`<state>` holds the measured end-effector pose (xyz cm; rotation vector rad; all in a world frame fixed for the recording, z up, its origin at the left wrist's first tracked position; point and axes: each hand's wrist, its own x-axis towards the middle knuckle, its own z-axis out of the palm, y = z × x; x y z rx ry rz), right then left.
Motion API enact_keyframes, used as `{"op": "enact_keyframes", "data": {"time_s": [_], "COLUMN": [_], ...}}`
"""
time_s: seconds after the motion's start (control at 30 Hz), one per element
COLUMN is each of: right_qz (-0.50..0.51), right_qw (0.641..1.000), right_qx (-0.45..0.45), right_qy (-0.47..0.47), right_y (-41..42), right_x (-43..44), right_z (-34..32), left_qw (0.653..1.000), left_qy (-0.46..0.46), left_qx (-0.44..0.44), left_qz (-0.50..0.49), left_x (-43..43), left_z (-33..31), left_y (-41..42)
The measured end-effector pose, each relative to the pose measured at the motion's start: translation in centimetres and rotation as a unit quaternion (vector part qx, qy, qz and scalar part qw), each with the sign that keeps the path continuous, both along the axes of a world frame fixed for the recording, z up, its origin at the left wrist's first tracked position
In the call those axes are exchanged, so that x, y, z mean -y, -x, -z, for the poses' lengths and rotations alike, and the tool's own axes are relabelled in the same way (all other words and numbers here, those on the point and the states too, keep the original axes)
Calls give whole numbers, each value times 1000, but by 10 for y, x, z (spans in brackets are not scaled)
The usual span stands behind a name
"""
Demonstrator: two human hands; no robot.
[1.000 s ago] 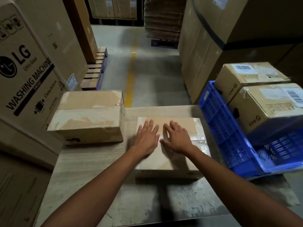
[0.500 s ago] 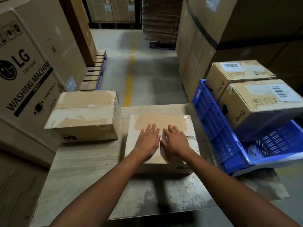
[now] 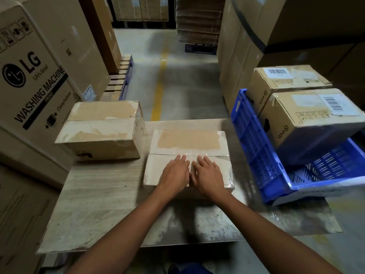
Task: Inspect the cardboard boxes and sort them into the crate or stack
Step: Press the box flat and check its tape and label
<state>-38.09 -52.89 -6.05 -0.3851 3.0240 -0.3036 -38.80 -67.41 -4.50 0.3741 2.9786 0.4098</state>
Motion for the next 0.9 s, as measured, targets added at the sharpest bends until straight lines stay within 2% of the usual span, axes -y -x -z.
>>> {"op": "enact_keyframes", "data": {"time_s": [0.13, 0.27, 0.4, 0.5, 0.67, 0.77, 0.9], "right_qz": [16, 44, 51, 50, 84, 76, 66], "right_qw": [997, 993, 990, 990, 991, 992, 993], "right_qx": [-71, -70, -60, -54, -46, -44, -55], "right_qy": [29, 83, 116, 120, 92, 94, 86], "right_y": [-31, -47, -46, -47, -54, -57, -55], "right_x": [-5, -8, -8, -17, -51, -61, -63], "right_z": [11, 25, 21, 14, 10, 13, 13], "left_qw": [998, 996, 997, 998, 997, 997, 998], "left_qy": [-45, -57, -31, -36, -37, -50, -8], "left_qx": [-30, -38, -32, -24, -16, -10, 10], "left_qz": [-23, -58, -62, -43, 59, 50, 55], "left_x": [-2, -9, -16, -23, -52, -66, -70], "left_z": [13, 17, 8, 5, 7, 10, 7], "left_y": [-33, -40, -37, -37, -43, -47, -41]}}
